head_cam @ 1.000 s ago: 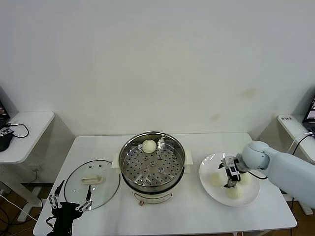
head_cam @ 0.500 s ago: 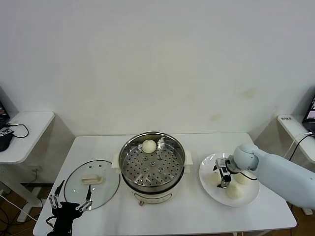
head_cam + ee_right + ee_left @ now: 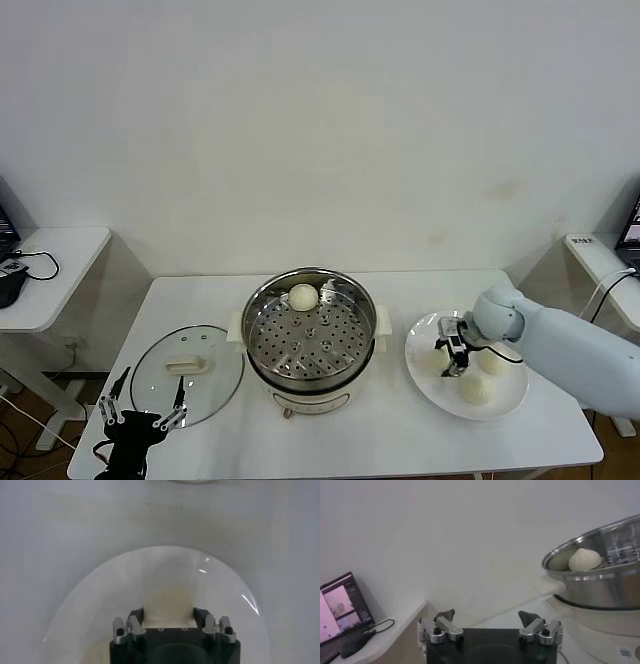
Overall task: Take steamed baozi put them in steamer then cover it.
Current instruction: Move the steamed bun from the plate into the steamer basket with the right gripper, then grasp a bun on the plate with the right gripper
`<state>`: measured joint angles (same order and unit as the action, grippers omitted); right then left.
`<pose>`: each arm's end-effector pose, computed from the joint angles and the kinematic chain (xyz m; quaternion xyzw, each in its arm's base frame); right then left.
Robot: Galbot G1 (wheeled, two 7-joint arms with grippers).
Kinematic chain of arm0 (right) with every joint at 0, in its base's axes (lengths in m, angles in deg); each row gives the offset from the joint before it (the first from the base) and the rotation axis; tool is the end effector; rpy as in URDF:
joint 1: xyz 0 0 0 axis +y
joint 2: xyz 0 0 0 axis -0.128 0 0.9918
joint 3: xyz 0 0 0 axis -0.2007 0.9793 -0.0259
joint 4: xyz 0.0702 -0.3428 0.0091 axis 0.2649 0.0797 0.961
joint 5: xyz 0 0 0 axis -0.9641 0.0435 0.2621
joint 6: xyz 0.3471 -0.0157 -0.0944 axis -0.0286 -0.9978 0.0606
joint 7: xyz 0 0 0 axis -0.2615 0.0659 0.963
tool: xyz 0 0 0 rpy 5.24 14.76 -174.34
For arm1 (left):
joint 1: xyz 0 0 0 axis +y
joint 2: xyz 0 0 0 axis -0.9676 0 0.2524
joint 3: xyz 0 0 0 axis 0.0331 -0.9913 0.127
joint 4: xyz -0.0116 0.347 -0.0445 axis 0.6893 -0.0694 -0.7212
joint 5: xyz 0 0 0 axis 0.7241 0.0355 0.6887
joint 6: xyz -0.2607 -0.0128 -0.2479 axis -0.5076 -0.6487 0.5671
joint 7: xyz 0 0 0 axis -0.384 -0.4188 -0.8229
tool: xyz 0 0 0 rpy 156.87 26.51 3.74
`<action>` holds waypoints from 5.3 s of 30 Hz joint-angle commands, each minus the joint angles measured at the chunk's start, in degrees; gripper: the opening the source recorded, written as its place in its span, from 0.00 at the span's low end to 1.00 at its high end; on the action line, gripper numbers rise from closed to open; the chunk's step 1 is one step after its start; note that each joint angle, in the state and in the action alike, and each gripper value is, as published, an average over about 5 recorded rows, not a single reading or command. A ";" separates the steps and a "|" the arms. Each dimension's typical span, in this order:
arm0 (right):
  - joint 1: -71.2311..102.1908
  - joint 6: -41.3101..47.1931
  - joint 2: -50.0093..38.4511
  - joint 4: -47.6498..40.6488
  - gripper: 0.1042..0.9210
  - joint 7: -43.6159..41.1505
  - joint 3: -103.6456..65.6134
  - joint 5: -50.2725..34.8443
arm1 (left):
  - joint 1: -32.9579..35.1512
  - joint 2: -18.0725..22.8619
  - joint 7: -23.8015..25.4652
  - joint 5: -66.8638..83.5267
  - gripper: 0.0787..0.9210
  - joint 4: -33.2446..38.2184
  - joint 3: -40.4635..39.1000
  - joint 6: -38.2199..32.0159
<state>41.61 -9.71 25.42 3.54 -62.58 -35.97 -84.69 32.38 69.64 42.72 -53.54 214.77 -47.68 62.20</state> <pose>0.4771 -0.1189 -0.2300 0.4886 -0.5618 0.5307 0.4050 0.1079 0.0765 -0.2748 0.0366 -0.9712 -0.2245 0.0710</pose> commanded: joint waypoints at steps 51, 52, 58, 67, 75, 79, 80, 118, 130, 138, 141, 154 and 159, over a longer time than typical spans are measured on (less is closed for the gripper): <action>-26.48 19.27 42.98 -5.36 0.67 13.84 22.75 -33.18 | -0.18 -0.39 0.06 1.80 0.88 1.28 3.10 -0.12; -26.43 19.35 42.99 -5.38 0.67 13.68 22.93 -32.73 | -0.14 -0.37 0.05 1.80 0.88 1.31 3.13 -0.14; -26.30 19.38 42.50 -5.75 0.67 13.26 23.30 -30.93 | -0.26 -0.36 0.07 1.80 0.88 1.42 3.05 -0.16; -27.97 18.59 40.35 -4.07 0.83 10.28 22.19 -31.36 | -0.45 -0.50 0.11 1.78 0.88 1.31 2.92 -0.13; -37.12 14.71 30.32 2.26 0.88 1.07 21.53 -27.56 | -0.49 -0.63 0.13 1.78 0.88 1.50 2.56 -0.12; -41.48 12.61 21.52 8.04 0.88 -2.38 22.00 -25.94 | -0.68 -0.74 0.20 1.70 0.88 1.71 2.06 -0.06; -42.32 12.21 19.11 9.70 0.88 -2.99 22.12 -25.70 | -0.69 -0.78 0.21 1.67 0.88 1.76 1.94 -0.06; 15.05 -5.39 -21.94 18.01 0.88 -6.76 -15.33 6.61 | 0.04 -1.75 0.52 0.64 0.88 0.41 0.97 0.08; 15.44 -5.62 -13.26 10.56 0.88 -4.70 -14.08 8.39 | 0.16 -1.07 0.54 0.28 0.88 -0.14 1.37 0.12; 14.52 -5.64 -9.83 6.92 0.88 -3.85 -12.48 8.71 | 0.22 -0.98 0.58 0.24 0.88 -0.35 1.70 0.12; 14.78 -5.51 -9.33 6.40 0.88 -3.56 -12.30 8.89 | 0.19 -0.94 0.58 0.24 0.88 -0.43 1.71 0.10; 15.24 -4.82 -7.80 4.91 0.77 -2.24 -12.81 8.71 | 0.10 -0.90 0.55 0.18 0.88 -0.41 1.63 0.04; 14.74 -4.46 -7.03 4.58 0.73 -2.35 -12.78 8.54 | 0.23 -0.86 0.52 0.20 0.88 -0.21 1.69 0.00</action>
<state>56.00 -14.29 17.32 8.97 -65.20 -48.58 -76.26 32.53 68.78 43.28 -53.35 214.37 -46.02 62.27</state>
